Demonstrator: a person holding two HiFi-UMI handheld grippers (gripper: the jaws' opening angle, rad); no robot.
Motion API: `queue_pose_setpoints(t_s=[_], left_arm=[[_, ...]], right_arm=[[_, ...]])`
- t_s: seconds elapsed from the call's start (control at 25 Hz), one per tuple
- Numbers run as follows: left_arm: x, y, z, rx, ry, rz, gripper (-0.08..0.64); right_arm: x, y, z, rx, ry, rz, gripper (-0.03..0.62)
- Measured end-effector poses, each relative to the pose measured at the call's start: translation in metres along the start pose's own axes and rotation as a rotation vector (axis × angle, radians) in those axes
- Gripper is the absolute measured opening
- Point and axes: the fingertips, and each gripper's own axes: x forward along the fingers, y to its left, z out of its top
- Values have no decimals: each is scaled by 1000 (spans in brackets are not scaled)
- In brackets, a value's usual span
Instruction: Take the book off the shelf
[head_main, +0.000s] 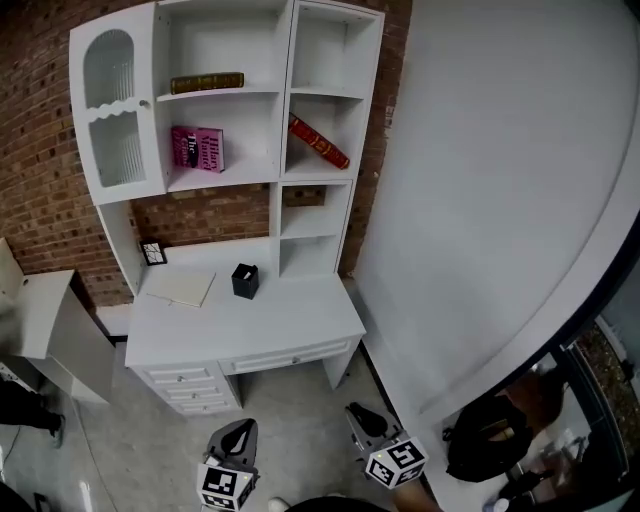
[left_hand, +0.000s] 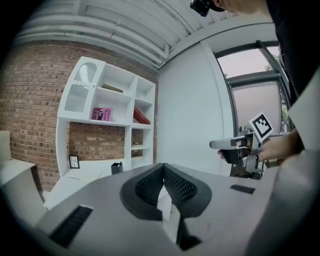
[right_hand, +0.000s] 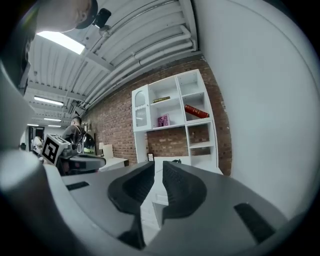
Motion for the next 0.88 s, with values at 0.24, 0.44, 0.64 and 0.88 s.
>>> queue_pose_setpoints(t_s=[0.24, 0.44, 0.64, 0.88], left_arm=[[-15, 42, -7, -39, 26, 1, 8], [-8, 70, -20, -17, 10, 10, 8], [19, 89, -31, -13, 29, 17, 8], [83, 112, -14, -14, 65, 37, 8]], right_arm=[[29, 15, -3, 34, -5, -39, 57], [54, 18, -9, 30, 10, -44, 57], [88, -2, -16, 52, 4, -41, 57], [144, -52, -3, 75, -6, -18, 57]])
